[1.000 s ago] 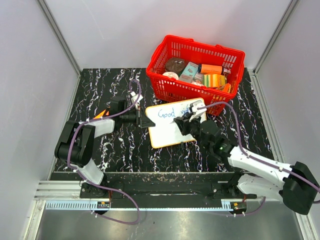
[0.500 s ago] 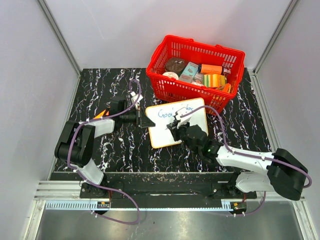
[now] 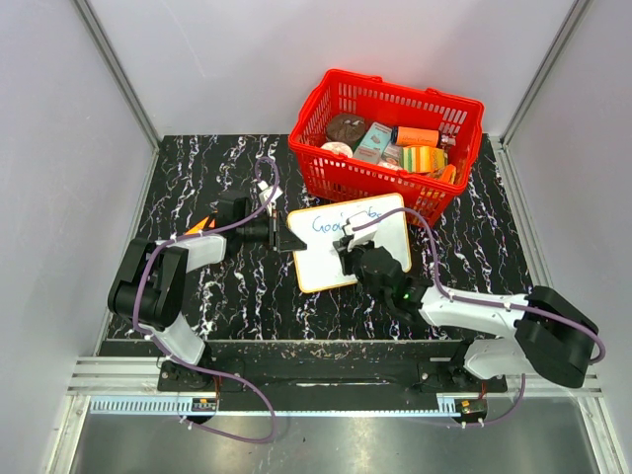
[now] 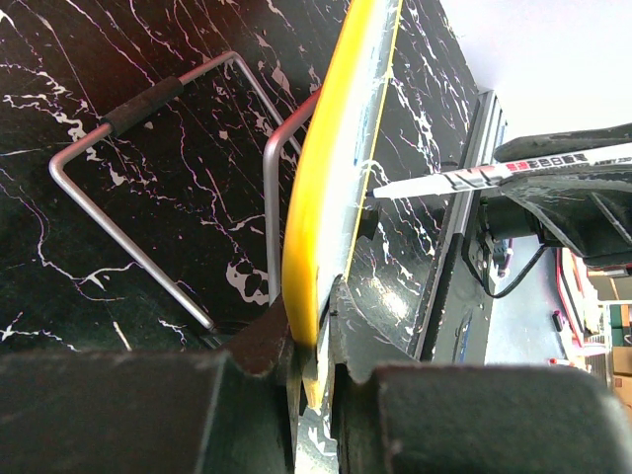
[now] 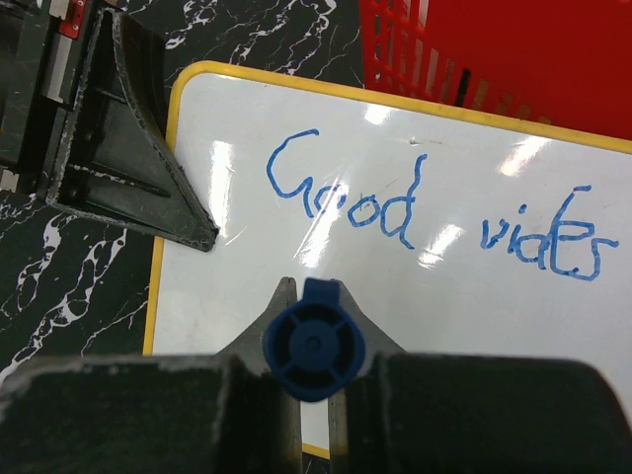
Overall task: Write a sentence on the whiteboard
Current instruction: Write on the whiteboard at the whiteboard stand.
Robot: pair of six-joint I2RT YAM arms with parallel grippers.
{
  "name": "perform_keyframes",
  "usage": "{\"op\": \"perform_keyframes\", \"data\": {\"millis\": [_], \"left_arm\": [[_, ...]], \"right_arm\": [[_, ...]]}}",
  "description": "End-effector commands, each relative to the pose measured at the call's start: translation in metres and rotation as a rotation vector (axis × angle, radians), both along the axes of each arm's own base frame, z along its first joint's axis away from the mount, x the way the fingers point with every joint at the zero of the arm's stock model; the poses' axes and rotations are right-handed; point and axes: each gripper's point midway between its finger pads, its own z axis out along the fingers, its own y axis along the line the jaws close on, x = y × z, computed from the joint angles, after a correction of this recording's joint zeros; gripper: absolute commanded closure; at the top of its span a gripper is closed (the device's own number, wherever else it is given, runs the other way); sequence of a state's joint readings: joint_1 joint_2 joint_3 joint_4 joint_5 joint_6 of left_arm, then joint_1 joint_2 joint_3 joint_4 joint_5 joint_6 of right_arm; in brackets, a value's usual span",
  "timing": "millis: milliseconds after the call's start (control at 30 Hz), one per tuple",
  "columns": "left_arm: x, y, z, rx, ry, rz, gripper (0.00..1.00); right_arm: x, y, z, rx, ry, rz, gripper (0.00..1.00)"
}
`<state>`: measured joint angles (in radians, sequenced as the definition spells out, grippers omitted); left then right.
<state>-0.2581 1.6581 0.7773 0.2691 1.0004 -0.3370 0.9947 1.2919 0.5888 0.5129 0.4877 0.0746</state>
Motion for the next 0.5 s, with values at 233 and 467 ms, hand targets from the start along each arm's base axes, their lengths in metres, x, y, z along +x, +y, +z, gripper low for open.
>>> {"op": "perform_keyframes", "data": {"millis": [233,467], "left_arm": [[0.009,0.011,-0.041,0.155,-0.026,0.065,1.0],[0.009,0.011,-0.04,0.155,-0.028,0.065,1.0]], "right_arm": [[0.012,0.01,0.025,0.054,-0.051,-0.039,1.0],[0.009,0.019,0.024,0.065,-0.032,0.002,1.0]]}}
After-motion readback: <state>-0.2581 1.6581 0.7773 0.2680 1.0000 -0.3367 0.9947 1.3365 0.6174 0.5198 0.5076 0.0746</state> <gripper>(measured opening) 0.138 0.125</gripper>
